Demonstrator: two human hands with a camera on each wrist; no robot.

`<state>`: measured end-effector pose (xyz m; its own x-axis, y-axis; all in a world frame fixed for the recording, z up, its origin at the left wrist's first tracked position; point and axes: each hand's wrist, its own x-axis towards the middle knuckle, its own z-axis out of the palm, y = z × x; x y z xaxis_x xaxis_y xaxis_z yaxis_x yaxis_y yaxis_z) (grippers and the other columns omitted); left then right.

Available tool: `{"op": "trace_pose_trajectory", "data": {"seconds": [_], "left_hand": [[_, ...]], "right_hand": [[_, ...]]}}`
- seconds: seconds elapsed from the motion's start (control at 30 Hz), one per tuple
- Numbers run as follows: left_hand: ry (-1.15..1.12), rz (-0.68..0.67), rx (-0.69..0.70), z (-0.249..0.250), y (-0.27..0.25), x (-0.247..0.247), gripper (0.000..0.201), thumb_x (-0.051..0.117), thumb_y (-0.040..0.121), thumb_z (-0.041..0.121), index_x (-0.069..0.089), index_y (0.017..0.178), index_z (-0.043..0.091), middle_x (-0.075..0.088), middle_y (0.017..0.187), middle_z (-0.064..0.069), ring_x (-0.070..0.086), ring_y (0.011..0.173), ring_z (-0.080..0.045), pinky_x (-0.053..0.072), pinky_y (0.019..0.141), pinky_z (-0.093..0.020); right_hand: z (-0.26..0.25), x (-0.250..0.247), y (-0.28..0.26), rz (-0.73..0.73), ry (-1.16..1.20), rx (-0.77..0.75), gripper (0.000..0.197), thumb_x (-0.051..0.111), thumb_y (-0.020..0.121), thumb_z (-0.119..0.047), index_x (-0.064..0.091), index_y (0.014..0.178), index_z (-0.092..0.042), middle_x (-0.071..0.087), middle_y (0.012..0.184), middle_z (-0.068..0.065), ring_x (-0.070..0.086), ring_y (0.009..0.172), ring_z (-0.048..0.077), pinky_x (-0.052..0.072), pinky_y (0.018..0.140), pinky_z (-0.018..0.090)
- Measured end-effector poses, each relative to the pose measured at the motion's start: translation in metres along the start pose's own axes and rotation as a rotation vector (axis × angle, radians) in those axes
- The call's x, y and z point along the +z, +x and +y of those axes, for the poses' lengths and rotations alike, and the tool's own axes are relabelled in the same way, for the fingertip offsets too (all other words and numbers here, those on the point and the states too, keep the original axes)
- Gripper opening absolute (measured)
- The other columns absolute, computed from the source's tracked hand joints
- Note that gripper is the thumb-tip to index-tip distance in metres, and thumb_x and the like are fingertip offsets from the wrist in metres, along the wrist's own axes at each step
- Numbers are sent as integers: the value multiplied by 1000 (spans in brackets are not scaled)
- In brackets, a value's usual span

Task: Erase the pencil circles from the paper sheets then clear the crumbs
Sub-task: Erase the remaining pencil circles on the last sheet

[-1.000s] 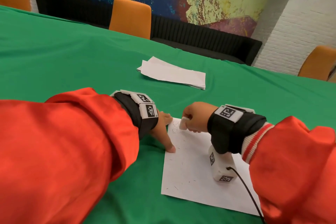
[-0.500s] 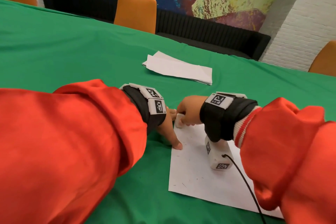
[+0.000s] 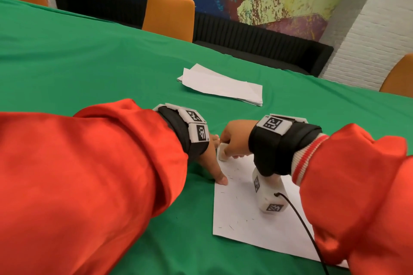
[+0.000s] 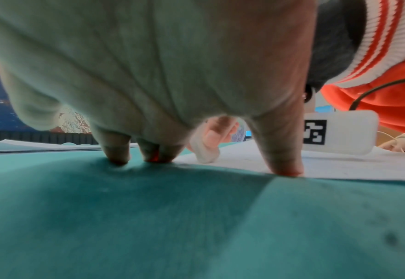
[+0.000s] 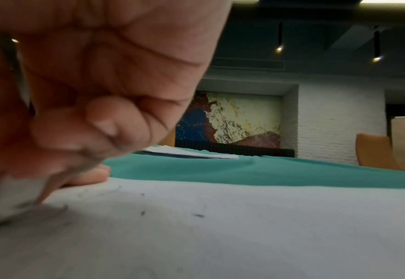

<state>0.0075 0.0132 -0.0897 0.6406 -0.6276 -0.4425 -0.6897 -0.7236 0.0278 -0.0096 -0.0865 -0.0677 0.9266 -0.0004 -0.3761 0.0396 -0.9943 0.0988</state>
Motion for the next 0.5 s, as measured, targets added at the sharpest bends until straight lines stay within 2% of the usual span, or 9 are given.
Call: {"op": "trace_pose_trajectory", "data": {"seconds": [0.07,0.17,0.27,0.4,0.5], "left_hand": [[17,-1,-17,-1,1,0,97,56,84,60,2,153,17,3,159,-1,7,146,-16,7,114,-40],[45,-28,-55,-2,4,0,103,53,84,65,-5,152,14,-5,160,0,0,147,-15,1,115,-41],[28,-40,-40,-2,3,1,101,53,84,64,-9,152,22,-6,160,2,-1,147,-17,0,115,-44],[70,-55,-38,-3,2,-1,98,50,84,67,-7,152,26,-8,160,2,-3,147,-19,-1,114,-46],[118,-58,-45,-3,7,-1,101,48,81,71,-7,152,23,-9,160,2,-6,147,-19,-4,114,-49]], "right_hand": [[2,0,-2,-21,4,18,11,58,87,-22,66,84,-14,58,65,-6,51,56,8,41,57,18],[10,-2,0,15,32,70,19,57,86,-21,71,94,-10,63,75,-2,55,64,13,44,61,20],[9,-2,2,24,32,72,21,57,86,-19,71,96,-8,63,80,1,55,70,16,41,57,20],[9,-1,1,25,28,81,25,55,88,-18,69,104,-5,63,85,5,55,76,18,44,68,25],[7,1,1,17,-26,57,26,52,90,-18,65,108,-3,61,90,9,52,80,20,40,63,25]]}}
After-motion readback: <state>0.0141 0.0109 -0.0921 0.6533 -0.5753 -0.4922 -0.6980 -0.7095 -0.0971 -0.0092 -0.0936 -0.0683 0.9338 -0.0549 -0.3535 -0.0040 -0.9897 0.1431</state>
